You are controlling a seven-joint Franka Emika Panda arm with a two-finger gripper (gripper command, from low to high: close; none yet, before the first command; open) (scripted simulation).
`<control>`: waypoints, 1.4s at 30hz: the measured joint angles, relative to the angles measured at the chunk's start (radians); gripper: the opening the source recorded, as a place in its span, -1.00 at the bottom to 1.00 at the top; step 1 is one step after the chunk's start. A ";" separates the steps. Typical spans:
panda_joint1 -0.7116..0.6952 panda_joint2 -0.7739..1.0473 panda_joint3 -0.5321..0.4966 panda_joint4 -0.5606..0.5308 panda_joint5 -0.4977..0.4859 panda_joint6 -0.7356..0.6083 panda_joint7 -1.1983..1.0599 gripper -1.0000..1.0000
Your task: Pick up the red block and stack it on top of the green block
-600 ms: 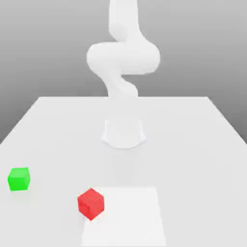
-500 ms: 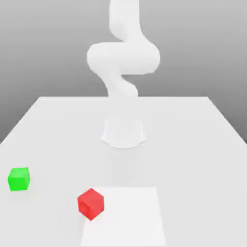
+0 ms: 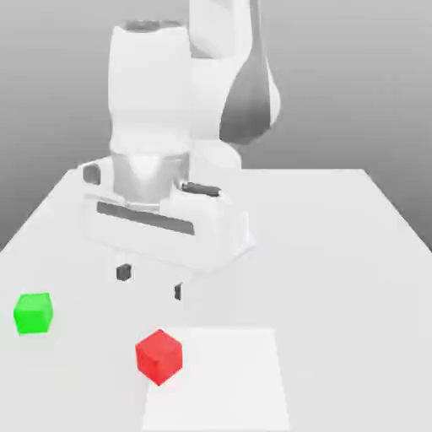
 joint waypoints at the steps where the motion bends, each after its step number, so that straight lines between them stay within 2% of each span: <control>1: -0.006 0.036 -0.003 -0.018 0.002 0.020 0.020 0.00; 8: -0.006 0.290 -0.012 -0.021 0.007 0.218 0.053 0.00; 9: -0.005 0.315 -0.012 -0.017 0.007 0.240 0.053 -1.00; 16: -0.007 0.316 -0.011 -0.017 0.004 0.242 0.056 -1.00; 22: -0.015 0.127 -0.012 -0.044 0.005 0.079 0.057 -1.00; 32: -0.429 0.047 -0.211 0.017 0.002 -0.062 0.224 -1.00; 34: -0.520 0.081 -0.204 0.026 0.021 -0.037 0.226 -1.00; 38: -0.501 0.211 -0.159 0.034 0.077 0.083 0.190 -1.00; 39: -0.505 0.233 -0.153 0.035 0.087 0.104 0.183 1.00; 42: -0.505 0.233 -0.153 0.035 0.087 0.104 0.183 1.00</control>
